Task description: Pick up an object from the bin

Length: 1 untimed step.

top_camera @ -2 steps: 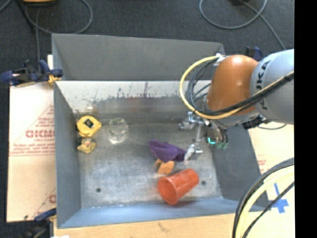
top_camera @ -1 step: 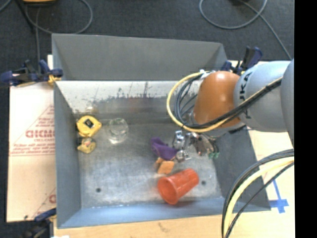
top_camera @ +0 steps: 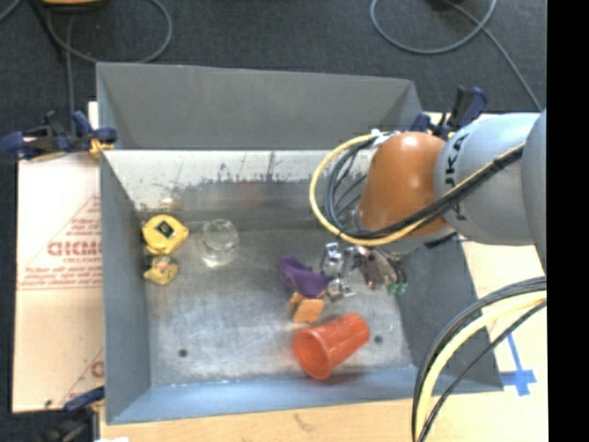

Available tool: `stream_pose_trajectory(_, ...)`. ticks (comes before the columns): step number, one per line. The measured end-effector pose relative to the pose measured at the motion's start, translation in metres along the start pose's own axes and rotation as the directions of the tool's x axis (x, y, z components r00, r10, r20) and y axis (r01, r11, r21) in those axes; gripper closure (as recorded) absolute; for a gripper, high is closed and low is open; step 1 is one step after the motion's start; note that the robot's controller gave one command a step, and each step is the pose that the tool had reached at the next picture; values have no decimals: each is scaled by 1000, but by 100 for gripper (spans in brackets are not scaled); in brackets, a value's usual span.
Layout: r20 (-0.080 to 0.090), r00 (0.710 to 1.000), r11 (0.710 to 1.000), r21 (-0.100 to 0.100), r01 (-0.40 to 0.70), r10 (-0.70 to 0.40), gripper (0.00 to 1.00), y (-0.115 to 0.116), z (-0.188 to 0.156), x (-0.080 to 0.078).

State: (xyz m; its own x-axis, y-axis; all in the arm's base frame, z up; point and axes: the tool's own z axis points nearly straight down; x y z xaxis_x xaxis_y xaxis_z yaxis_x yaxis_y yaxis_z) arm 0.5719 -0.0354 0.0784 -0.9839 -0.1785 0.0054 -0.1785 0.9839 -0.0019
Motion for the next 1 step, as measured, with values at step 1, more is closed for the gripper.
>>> stream_pose_trajectory(1, 9, 969, 969, 1, 246, -246, 100, 8, -134, 52)
